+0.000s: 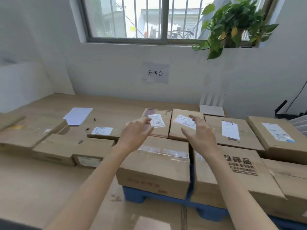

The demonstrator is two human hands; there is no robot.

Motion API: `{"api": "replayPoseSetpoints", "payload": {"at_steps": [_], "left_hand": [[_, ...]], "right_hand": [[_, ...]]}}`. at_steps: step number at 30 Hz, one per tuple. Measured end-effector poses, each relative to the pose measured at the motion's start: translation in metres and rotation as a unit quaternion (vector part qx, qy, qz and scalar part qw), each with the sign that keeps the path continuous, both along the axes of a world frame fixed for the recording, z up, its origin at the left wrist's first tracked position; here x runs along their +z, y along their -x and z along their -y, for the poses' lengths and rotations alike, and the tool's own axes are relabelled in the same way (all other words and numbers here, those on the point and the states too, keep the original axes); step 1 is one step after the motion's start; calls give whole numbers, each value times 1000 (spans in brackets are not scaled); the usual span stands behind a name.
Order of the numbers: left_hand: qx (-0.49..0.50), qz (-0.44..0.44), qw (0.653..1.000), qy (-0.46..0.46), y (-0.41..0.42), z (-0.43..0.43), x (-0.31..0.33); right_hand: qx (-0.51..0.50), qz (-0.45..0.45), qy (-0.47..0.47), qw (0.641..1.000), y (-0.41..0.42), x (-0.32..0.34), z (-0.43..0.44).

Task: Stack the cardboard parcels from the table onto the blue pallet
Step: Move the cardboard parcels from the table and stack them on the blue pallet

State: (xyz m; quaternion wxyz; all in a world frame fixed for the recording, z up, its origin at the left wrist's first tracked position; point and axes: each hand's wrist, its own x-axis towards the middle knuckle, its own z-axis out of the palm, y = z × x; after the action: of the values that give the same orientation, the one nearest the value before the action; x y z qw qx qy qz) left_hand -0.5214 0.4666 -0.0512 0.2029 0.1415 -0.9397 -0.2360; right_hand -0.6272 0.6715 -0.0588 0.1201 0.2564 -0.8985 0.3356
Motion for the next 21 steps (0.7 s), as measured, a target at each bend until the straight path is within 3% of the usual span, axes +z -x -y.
{"api": "replayPoseSetpoints", "payload": {"at_steps": [9,21], "left_hand": [[14,23,1000,5,-54,182,19],[165,13,984,-58,-166,399,6]], "right_hand": [[43,58,19,997,-50,13,210],[181,30,-8,983,-123,8,452]]}}
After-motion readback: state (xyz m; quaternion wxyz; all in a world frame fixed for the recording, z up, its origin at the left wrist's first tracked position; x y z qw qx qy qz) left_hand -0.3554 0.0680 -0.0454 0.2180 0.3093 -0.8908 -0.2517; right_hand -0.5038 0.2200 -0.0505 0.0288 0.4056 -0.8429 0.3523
